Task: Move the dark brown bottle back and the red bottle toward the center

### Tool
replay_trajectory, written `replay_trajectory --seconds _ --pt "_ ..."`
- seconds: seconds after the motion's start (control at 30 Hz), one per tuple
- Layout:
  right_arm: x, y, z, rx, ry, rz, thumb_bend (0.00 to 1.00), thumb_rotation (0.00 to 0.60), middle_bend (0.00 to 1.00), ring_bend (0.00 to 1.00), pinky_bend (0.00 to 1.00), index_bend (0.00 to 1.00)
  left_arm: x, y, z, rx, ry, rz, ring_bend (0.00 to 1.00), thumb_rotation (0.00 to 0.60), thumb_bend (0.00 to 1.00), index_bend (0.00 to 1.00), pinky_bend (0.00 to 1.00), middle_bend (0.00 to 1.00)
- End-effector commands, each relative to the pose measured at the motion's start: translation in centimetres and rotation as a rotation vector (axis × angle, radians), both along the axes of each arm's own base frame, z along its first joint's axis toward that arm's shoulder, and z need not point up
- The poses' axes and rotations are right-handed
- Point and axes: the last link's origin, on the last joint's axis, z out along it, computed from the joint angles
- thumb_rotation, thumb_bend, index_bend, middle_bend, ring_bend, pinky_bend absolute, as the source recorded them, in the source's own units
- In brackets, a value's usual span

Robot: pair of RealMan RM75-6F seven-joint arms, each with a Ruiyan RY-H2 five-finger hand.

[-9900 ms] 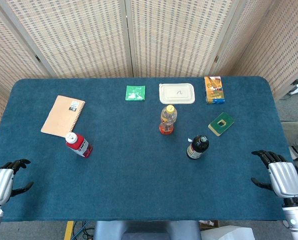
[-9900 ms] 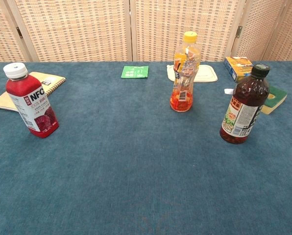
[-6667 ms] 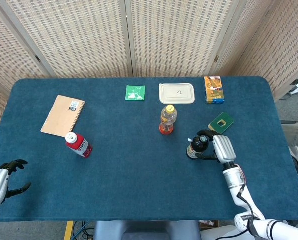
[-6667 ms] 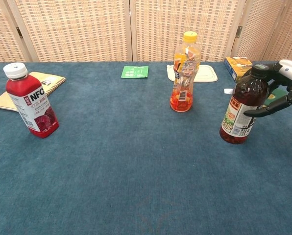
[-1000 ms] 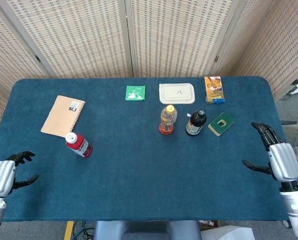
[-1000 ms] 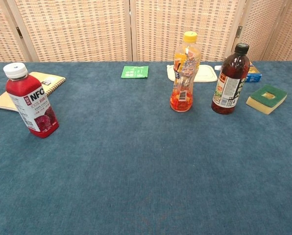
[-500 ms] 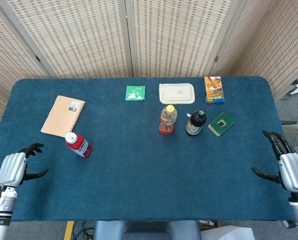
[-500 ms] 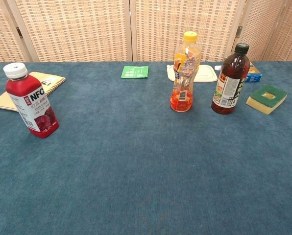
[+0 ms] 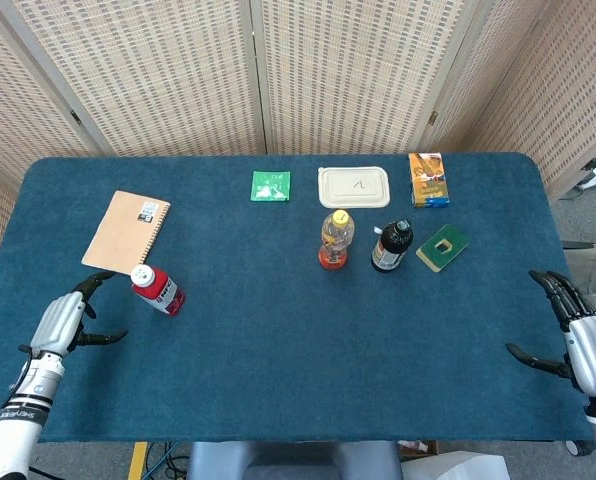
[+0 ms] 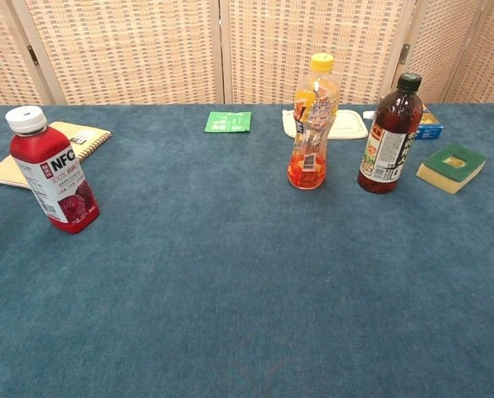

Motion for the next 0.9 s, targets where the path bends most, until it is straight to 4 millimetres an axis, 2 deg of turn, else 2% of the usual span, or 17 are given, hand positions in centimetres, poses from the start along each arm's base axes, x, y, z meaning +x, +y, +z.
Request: replay_trajectory --seconds 0.03,0.37,0.9 --pt "-0.1 0.1 0.1 0.0 -0.002 0.002 0.0 0.6 0.16 0.09 0.31 0.11 0.0 1.0 -0.5 -0.003 -0.012 0.015 0.14 0.6 0.1 0.13 0.44 0.13" --pt "-0.1 0.2 0.1 0.001 -0.004 0.014 0.0 0.6 0.17 0.09 0.31 0.11 -0.4 3.0 -1.6 -0.02 -0.062 0.076 0.14 0.6 0.1 0.11 0.4 0.12" --pt "-0.2 0.2 0.0 0.003 -0.008 0.017 0.0 0.6 0.17 0.09 0.31 0.11 1.2 4.5 -3.4 -0.074 -0.178 0.089 0.14 0.6 0.1 0.12 0.35 0.12"
